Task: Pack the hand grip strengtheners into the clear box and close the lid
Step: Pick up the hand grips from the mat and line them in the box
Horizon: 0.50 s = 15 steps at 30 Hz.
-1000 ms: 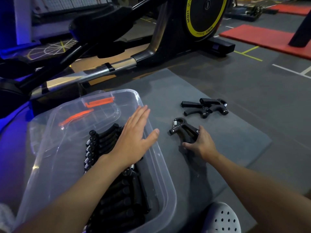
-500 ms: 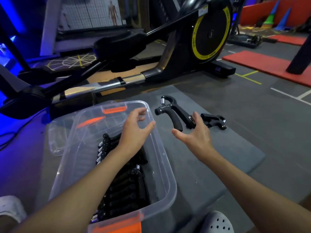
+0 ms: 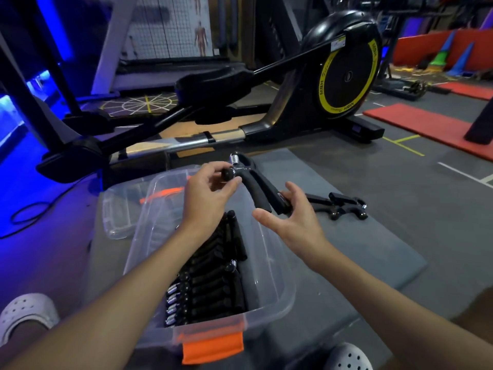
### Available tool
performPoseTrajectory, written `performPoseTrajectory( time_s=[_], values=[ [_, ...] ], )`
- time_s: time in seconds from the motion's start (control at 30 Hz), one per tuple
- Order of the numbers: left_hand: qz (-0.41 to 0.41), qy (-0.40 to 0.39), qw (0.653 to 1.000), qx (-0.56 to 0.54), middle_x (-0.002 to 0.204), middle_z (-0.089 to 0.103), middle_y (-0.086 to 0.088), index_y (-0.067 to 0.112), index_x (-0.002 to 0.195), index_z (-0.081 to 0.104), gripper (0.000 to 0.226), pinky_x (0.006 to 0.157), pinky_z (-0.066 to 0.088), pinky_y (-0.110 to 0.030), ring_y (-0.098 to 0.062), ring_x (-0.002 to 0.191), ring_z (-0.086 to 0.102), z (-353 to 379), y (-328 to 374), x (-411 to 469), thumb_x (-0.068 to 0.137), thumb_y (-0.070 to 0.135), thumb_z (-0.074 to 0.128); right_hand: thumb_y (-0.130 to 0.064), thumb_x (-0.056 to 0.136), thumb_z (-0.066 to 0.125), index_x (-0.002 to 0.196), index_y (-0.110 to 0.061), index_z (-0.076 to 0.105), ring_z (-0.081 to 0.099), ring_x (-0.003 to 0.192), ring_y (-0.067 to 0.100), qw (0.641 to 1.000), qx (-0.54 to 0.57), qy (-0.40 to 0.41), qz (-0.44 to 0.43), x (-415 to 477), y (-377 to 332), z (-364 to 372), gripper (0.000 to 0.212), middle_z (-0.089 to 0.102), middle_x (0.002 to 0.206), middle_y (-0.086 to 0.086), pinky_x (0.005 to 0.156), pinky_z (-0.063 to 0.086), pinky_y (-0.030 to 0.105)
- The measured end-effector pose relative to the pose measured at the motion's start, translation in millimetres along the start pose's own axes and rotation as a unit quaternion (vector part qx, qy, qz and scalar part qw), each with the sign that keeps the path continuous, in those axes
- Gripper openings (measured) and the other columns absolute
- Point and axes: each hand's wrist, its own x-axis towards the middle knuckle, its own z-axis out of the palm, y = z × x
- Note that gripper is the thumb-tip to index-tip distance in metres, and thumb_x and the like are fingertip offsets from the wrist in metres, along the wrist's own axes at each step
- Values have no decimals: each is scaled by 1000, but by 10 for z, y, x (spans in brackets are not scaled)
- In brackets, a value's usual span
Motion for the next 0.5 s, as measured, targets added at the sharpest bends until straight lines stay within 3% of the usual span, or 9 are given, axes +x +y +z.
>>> performPoseTrajectory(
  time_s=[0.1, 0.17, 0.2, 0.33, 0.5],
  values=[
    [-20, -7, 1000, 5, 93, 74, 5, 18, 102, 72, 19, 83, 56, -26, -10, 88, 70, -138, -102, -21, 84, 13, 75, -66, 82, 54, 147, -29, 30, 49, 125, 7, 999, 24, -40, 24, 19, 96, 84, 78, 54, 132, -13, 112, 35, 34],
    [-32, -25, 999, 15, 86, 74, 9, 26, 95, 73, 20, 81, 55, -23, -7, 81, 70, -215, -202, -53, 83, 10, 75, -54, 98, 36, 140, -32, 38, 47, 123, -4, 998, 13, -56, 32, 29, 137, 131, 47, 52, 136, -13, 111, 30, 21],
    [-36, -38, 998, 22, 82, 74, 12, 30, 90, 72, 23, 78, 54, -21, -5, 77, 69, -240, -262, -74, 82, 8, 75, -48, 101, 31, 138, -31, 40, 44, 124, -7, 997, 7, -67, 31, 29, 158, 156, 42, 50, 140, -12, 109, 28, 14],
    [-72, -107, 989, 71, 81, 74, 15, 36, 85, 72, 26, 80, 52, -25, -5, 76, 68, -257, -542, -214, 77, 12, 80, -43, 103, 29, 152, -18, 26, 23, 144, 4, 989, -85, -124, 8, 29, 264, 260, 56, 29, 158, -4, 116, 13, 20],
    [-59, -211, 966, 138, 83, 72, 12, 32, 89, 73, 21, 78, 52, -26, -5, 77, 67, -105, -779, -420, 74, 22, 83, -42, 103, 29, 152, -16, 26, 8, 148, 5, 975, -177, -133, -35, 61, 384, 287, 56, 20, 160, -3, 113, 5, 17]
  ],
)
